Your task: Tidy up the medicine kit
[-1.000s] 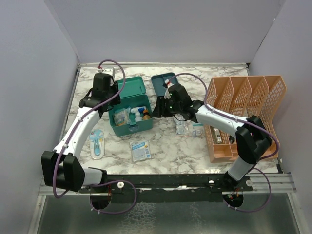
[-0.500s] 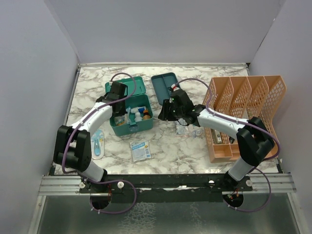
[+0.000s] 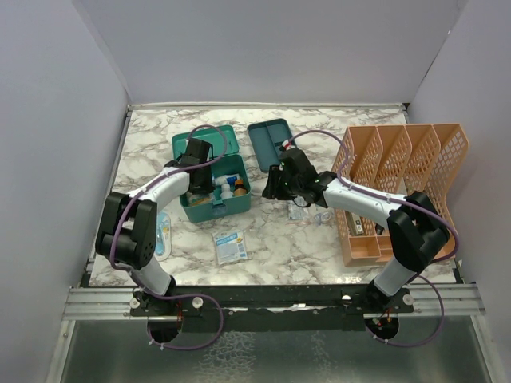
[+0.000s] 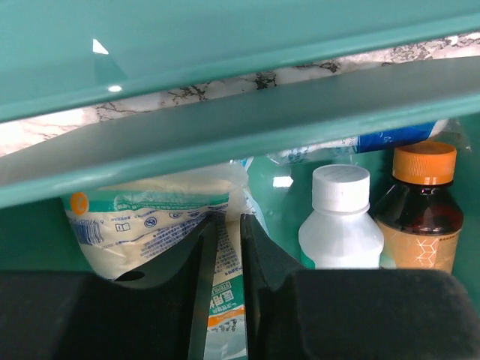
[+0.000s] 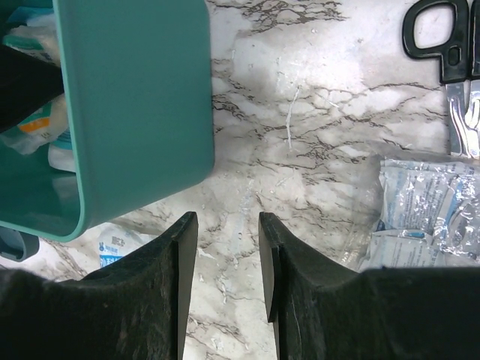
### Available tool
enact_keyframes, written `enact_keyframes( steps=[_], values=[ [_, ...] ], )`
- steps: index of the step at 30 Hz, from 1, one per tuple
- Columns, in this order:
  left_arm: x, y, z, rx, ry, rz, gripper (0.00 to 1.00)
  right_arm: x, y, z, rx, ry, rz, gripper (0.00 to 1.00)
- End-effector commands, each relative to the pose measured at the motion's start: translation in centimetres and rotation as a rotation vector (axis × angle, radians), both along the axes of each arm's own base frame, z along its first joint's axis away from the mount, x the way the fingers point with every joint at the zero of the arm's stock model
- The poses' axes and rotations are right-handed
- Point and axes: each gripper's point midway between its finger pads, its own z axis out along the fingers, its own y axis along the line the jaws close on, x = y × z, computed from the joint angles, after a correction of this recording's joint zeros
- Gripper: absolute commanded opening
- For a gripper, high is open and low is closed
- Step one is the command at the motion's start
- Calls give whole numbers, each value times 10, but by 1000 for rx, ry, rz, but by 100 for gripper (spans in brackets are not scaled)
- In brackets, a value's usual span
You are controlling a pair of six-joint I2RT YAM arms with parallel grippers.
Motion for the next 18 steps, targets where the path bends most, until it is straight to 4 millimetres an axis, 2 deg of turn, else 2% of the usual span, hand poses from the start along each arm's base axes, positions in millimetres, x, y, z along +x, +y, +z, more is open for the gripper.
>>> enact_keyframes(
  steps=[1, 4, 6, 10, 14, 18],
  values=[
    [4, -4, -7, -17, 0, 8, 25, 1, -3, 2, -20, -9, -18, 39],
    [4, -3, -1, -14, -5, 4, 29, -2, -1, 4, -26, -15, 24, 39],
    [6, -5, 15, -21, -35, -7, 32, -5, 0, 10, -23, -40, 71, 40],
    [6, 0, 63, -7, -123, -36, 43, -21, -5, 16, -34, -99, 199, 43],
    [0, 5, 113, 3, -247, -72, 54, -46, -15, 10, -73, -137, 308, 49],
    [1, 12, 157, 7, -423, -77, 57, -79, 2, 5, -97, -198, 461, 52]
  ],
)
